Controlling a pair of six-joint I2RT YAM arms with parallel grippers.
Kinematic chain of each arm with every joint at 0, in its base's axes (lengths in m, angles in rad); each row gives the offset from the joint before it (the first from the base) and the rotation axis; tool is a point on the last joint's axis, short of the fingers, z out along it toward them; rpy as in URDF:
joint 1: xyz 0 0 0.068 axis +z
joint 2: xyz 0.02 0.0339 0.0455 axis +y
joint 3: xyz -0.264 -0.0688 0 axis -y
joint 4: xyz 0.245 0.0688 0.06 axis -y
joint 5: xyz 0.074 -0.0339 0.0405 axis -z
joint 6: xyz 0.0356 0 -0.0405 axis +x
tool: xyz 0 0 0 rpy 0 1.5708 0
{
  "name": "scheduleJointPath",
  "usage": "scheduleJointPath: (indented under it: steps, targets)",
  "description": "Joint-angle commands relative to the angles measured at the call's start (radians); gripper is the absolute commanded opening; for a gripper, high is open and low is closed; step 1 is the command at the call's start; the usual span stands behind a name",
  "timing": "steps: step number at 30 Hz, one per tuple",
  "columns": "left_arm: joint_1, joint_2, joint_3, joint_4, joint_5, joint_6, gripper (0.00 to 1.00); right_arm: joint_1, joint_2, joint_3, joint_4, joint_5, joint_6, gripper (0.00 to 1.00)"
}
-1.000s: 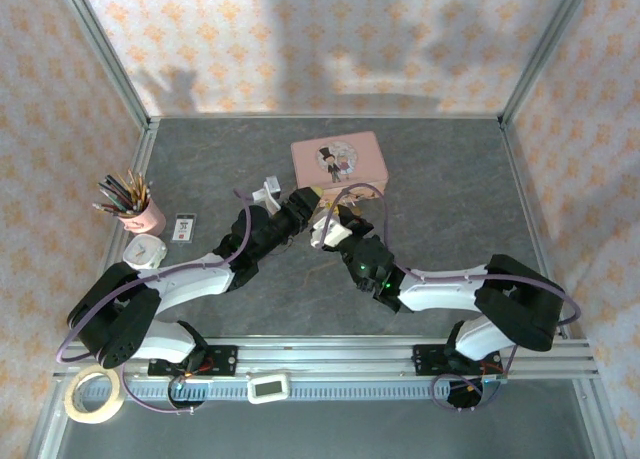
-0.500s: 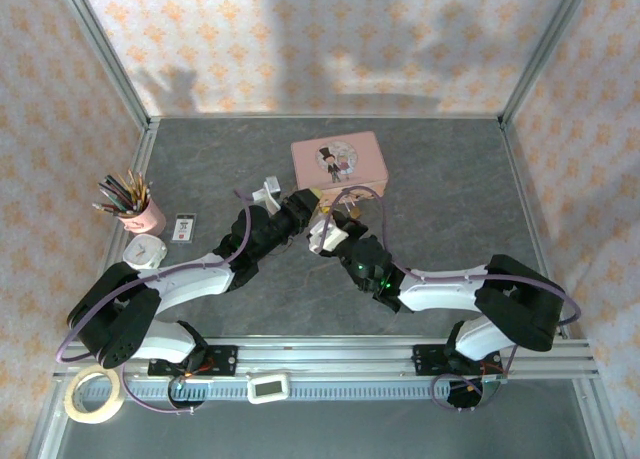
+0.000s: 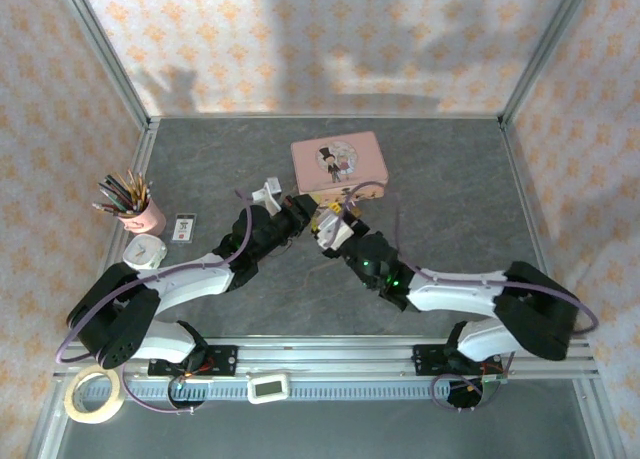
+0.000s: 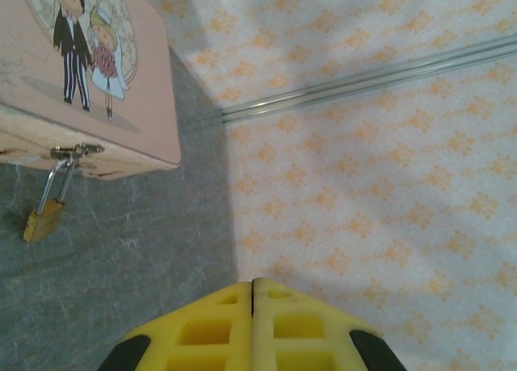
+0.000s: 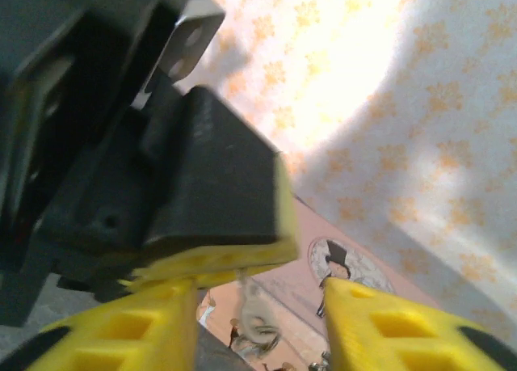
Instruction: Unlock a padlock with a key
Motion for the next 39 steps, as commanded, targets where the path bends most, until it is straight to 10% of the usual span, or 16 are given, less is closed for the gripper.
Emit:
scheduleJointPath:
  steps: [1,10,19,39]
  targets:
    - [0.023,-0.043,0.021,0.023,-0.008,0.139,0.0,-0.103,-0.125,0.012,-0.103,-0.222,0.312,0.5]
    - [0.034,-0.02,0.057,0.224,0.192,0.382,0.0,-0.314,-0.24,0.044,-0.219,-0.552,0.832,0.57]
    - [0.032,-0.004,0.039,0.419,0.336,0.441,0.0,-0.406,-0.177,0.018,0.045,-0.9,1.194,0.56]
    - [0.016,0.018,0.039,0.491,0.352,0.405,0.0,-0.407,-0.053,-0.02,0.304,-1.03,1.327,0.31]
